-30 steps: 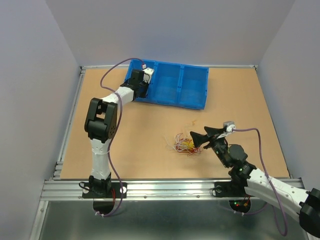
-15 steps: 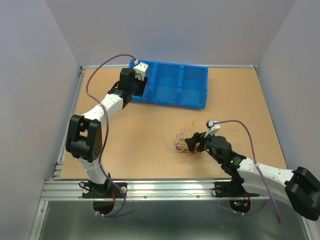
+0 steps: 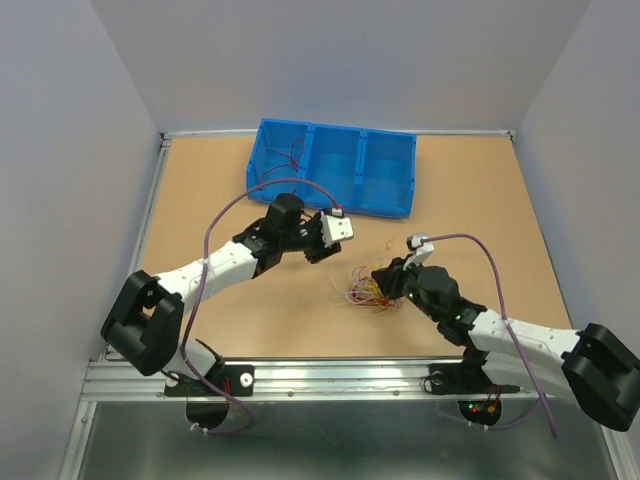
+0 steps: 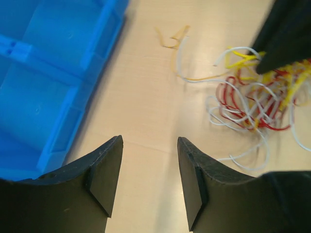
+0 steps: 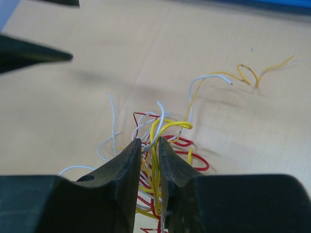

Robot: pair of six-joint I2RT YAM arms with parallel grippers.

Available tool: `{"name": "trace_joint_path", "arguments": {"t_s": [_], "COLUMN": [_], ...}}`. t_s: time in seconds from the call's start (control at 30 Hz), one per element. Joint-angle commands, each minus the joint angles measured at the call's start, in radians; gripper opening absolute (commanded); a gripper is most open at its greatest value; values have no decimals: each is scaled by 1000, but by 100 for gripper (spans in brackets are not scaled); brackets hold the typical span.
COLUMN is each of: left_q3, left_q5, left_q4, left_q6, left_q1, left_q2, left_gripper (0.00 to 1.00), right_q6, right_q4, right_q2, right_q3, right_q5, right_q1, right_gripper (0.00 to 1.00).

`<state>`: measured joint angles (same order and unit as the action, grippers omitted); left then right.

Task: Untangle the cables

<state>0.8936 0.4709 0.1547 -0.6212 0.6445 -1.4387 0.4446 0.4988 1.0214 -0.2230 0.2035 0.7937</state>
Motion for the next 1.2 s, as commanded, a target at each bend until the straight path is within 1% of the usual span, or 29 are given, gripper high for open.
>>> {"name": "trace_joint_path", "arguments": {"t_s": [0.0,0.1,0.27,0.37,0.43,0.47,0.5,0.6,0.73,0.8,0.83,0.87,1.03,1.17], "left_q3": [-56,-96,-150,-168,-176,-182,-185,-194,-190,-185,-180,-179,-173,-174], "left_q5": [144,123,89,52,31,14,2,-47,-74,-86,-101,-112,-138,-196], "left_q4": [3,-27,-32,-55,-69,-79,-80,-83,-89,-95,-99,-109,-122,-132], "left_q6": [-224,-310,-379,-423,-454,-462,-465,-476,-479,-477,-477,-477,-485,-492], "left_q1": [46,116,190,240,285,300,323,345,363,379,383,392,400,402], "left_q2": [89,129,156,166,170,172,172,167,141,123,117,109,84,101], "left_gripper": [60,60,61,65,66,66,65,65,64,64,63,62,61,61], "right_q6": [-1,0,2,3,-1,0,-3,-4,-7,-9,-9,-9,-18,-23], "right_q4": [84,84,83,73,64,61,61,61,63,61,63,63,64,63], "right_q2": [-70,-141,-198,-208,-210,-211,-211,-208,-207,-213,-221,-225,-241,-256], "right_q3": [16,43,71,74,70,70,71,70,68,71,74,80,89,96], "right_q5": [33,57,83,96,99,99,97,97,94,93,91,89,93,93], "right_q1": [6,6,7,7,6,7,6,7,6,6,6,7,7,7], "right_gripper": [26,23,24,39,46,47,51,52,53,58,67,68,69,70]}}
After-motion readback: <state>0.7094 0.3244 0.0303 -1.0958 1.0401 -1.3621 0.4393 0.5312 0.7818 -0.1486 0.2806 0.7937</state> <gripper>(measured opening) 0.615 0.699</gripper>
